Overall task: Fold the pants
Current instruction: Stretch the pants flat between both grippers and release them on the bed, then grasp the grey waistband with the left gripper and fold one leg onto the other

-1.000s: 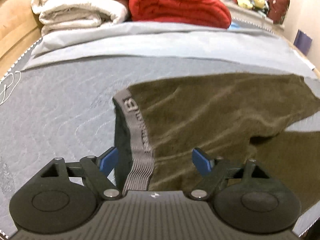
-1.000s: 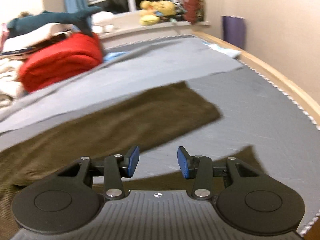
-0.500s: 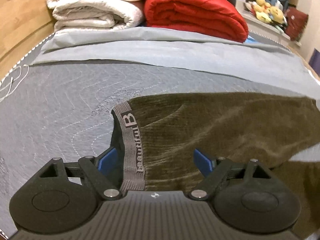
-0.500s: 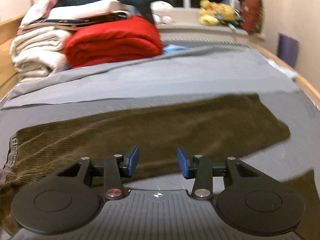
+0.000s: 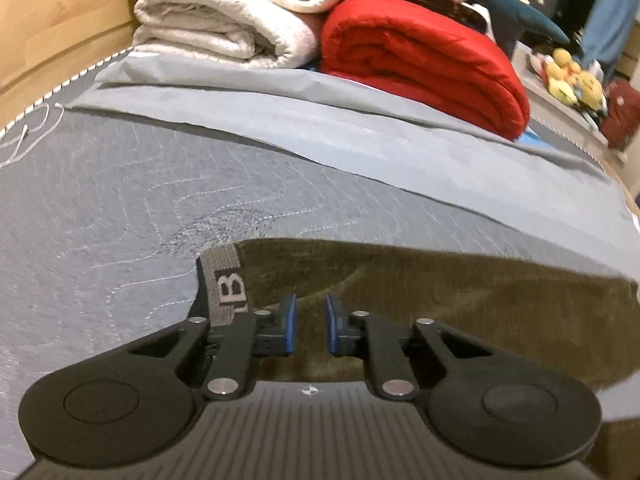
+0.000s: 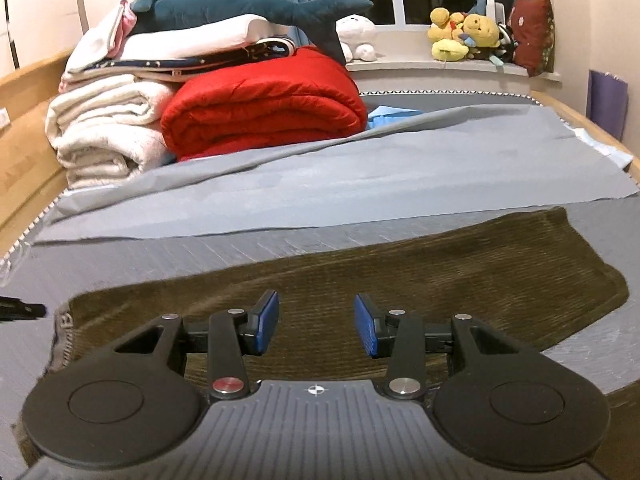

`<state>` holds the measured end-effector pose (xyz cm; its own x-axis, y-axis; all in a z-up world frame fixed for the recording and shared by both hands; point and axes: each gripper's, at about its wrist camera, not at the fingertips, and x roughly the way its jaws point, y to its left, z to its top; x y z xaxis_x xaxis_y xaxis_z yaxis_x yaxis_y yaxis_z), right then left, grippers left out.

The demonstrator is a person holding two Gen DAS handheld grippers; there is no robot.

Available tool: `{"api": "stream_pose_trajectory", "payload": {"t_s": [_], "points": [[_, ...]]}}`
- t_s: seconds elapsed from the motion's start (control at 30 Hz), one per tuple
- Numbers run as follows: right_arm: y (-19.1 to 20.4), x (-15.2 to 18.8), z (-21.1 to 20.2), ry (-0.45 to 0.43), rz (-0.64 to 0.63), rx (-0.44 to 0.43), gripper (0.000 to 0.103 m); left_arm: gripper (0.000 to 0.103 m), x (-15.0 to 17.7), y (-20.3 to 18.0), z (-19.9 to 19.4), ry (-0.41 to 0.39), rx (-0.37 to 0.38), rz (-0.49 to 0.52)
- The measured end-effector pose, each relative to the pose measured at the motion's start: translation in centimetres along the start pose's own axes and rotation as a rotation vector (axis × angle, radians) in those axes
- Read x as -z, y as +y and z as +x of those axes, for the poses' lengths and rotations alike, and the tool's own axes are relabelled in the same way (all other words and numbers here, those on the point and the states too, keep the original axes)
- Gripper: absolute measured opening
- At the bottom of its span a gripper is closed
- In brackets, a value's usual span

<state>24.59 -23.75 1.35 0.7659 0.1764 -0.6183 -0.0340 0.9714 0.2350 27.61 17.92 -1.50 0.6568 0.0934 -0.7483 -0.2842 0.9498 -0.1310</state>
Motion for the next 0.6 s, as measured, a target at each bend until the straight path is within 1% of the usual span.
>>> {"api": "stream_pose_trajectory", "payload": {"t_s": [0.03, 0.1, 0.17, 0.23, 0.27, 0.3, 0.33, 0.37, 0.4, 0.47, 0.53, 0.6], "points": [[0.0, -0.1, 0.1, 0.008, 0.011, -0.013, 0.046, 0.016, -0.3, 0.0, 0.6, 0.000, 0.000, -0.010], [-0.4, -0.3, 0.5, 0.036, 0.040, -0.032, 0.053, 0.016, -1.0, -0.2, 2.0, 0.002, 0.005, -0.020], [-0.7, -0.3, 1.0, 0.066, 0.067, -0.038, 0.055, 0.016, -1.5, -0.4, 3.4, 0.006, 0.022, -0.016], [-0.9, -0.1, 1.3, 0.083, 0.084, -0.033, 0.055, 0.020, -2.1, -1.0, 4.9, 0.003, 0.030, 0.016], [-0.9, 0.0, 1.4, 0.087, 0.086, -0.031, 0.055, 0.028, -2.4, -1.2, 5.6, 0.001, 0.026, 0.034], [-0.9, 0.0, 1.5, 0.091, 0.085, -0.029, 0.055, 0.047, -2.7, -1.5, 6.3, -0.006, 0.015, 0.059], [-1.0, 0.0, 1.6, 0.093, 0.082, -0.027, 0.055, 0.059, -2.9, -1.8, 6.9, -0.011, 0.000, 0.077], [-1.0, -0.1, 1.6, 0.094, 0.078, -0.025, 0.055, 0.082, -3.0, -2.0, 7.5, -0.022, -0.022, 0.092], [-1.1, -0.1, 1.7, 0.099, 0.073, -0.021, 0.055, 0.092, -3.0, -2.3, 8.1, -0.034, -0.048, 0.110], [-1.3, 0.0, 2.1, 0.114, 0.066, -0.009, 0.055, 0.092, -3.1, -2.5, 9.4, -0.033, -0.070, 0.149], [-1.6, 0.2, 2.6, 0.135, 0.066, -0.002, 0.055, 0.092, -3.1, -2.5, 10.7, -0.024, -0.061, 0.183], [-1.8, 0.3, 3.0, 0.151, 0.062, 0.001, 0.055, 0.095, -3.1, -2.5, 11.8, -0.023, -0.055, 0.226]]}}
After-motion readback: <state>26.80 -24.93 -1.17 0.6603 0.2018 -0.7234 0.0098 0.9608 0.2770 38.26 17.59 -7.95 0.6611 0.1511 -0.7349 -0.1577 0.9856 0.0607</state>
